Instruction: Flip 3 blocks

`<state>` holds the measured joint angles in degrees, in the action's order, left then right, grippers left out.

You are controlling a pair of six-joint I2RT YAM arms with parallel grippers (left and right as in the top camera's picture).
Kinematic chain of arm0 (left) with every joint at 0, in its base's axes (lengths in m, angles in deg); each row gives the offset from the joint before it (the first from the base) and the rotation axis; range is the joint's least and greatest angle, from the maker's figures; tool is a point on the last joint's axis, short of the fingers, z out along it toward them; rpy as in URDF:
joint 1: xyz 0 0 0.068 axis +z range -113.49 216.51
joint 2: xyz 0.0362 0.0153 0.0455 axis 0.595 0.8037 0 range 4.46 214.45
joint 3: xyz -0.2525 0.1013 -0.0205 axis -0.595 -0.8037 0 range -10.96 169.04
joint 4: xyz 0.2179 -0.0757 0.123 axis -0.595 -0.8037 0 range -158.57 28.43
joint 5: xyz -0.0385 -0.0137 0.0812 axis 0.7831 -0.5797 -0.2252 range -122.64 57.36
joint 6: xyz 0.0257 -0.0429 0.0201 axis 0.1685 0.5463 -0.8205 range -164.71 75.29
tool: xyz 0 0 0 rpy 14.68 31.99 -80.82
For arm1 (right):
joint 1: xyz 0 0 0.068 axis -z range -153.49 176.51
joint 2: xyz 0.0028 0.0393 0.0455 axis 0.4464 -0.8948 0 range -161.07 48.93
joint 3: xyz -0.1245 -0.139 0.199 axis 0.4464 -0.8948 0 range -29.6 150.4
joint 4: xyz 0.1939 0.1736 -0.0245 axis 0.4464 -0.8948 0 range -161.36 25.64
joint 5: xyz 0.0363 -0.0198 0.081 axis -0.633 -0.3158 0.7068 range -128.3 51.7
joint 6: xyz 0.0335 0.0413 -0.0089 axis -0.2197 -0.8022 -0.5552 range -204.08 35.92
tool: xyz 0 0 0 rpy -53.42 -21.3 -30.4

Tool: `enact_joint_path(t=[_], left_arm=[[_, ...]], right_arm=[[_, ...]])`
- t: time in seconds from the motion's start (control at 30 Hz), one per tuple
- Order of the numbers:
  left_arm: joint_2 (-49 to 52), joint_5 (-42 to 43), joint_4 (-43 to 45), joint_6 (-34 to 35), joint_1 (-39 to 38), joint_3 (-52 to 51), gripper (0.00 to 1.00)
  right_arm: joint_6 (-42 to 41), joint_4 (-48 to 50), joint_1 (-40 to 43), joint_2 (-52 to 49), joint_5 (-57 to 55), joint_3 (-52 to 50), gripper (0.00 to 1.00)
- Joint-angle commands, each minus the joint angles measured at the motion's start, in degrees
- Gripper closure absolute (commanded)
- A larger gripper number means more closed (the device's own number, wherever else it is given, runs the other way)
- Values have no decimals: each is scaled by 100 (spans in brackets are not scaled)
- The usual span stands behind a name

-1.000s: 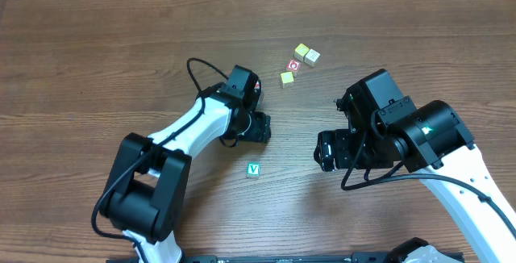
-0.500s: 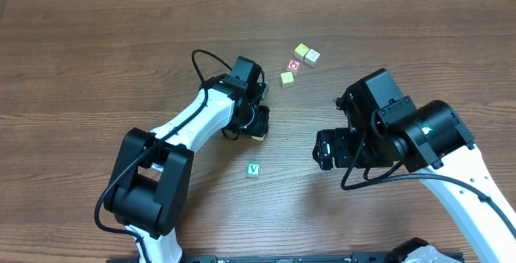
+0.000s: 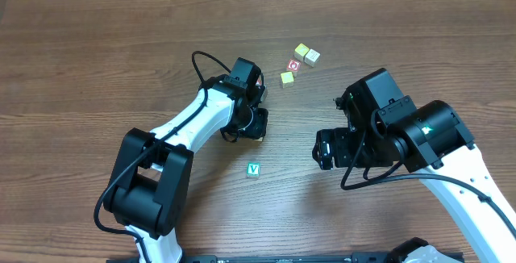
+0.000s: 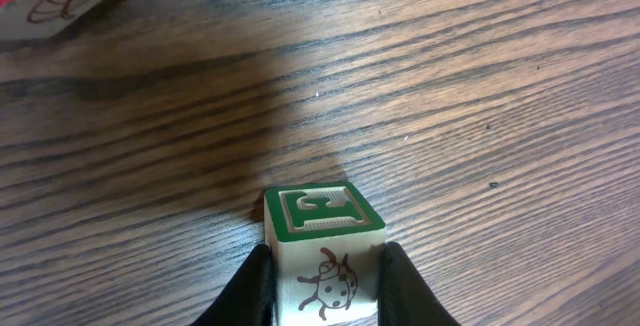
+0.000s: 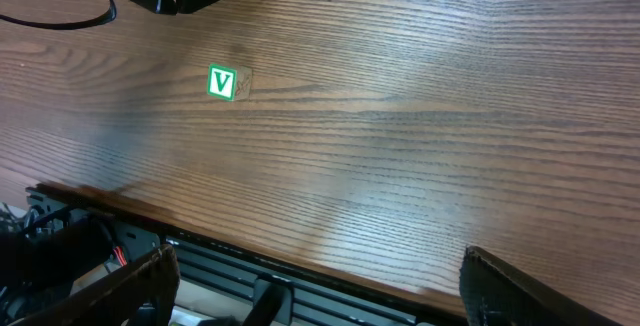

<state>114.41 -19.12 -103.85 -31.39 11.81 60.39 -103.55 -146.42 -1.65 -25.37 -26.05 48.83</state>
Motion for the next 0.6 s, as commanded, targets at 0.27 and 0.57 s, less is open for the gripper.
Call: enact_joint_path(t=[0.27,0.57], left_arm=[[-363,-772,-984,179,0,789,93],[-1565,-1180,-1882,518,0,420,96]], right_arm=[[13,52,-7,63,46,146,9],[15,50,-7,63,44,146,9]])
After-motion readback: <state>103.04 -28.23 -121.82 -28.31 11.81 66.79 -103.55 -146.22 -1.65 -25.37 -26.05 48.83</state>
